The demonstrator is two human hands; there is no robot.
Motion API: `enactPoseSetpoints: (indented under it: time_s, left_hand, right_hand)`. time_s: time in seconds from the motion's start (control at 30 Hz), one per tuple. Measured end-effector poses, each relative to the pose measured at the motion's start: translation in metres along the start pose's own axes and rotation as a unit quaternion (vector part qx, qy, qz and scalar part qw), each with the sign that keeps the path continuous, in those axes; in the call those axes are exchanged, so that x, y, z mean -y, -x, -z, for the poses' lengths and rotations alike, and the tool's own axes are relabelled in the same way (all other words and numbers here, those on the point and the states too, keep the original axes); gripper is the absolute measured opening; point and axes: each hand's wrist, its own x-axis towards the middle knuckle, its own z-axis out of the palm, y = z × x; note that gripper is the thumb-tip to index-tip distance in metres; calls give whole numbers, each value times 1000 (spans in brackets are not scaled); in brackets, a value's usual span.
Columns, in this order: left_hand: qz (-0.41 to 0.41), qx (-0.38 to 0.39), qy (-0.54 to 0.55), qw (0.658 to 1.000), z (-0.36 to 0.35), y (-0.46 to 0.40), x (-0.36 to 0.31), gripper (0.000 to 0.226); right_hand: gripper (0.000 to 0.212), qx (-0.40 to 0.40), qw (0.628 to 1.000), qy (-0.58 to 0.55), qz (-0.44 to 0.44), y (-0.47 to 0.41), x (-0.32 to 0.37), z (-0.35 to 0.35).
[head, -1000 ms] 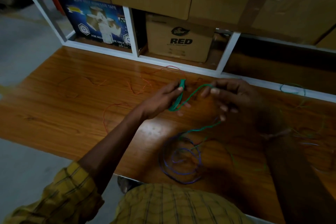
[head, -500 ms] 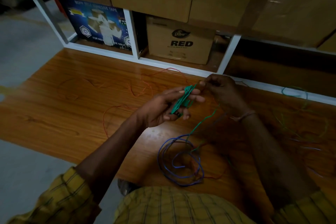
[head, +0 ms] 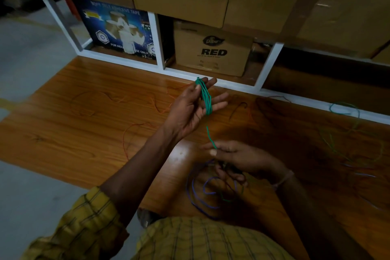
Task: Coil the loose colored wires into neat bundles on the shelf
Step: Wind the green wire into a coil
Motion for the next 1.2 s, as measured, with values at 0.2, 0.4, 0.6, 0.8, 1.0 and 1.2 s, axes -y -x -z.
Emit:
enactPoseSetpoints:
  time_s: [0.2,0.4,0.6,0.8,1.0,1.2]
  left_hand:
    - [-45,-49,-386,920,9,6,13,37]
    - [19,12,-502,864,11,20,9,41]
    - [79,80,-428,897,-2,33,11,40]
    - [126,145,-321,928,-3,39,12,43]
    - [111,155,-165,968,1,41,5,46]
    - [56,109,-92,988,7,33,-13,45]
  right_hand:
    - [27,10,994,97,54,40,45,7]
    - [23,-86,976,-4,199,70,69,42]
    - [28,-144,939,-161,266,43,63,80]
    - [23,-323,918,27,229,-15,40,106]
    - [28,-316,941,17,119,-48,1,81]
    - [31,-167,983,-29,68,-37,-15,20]
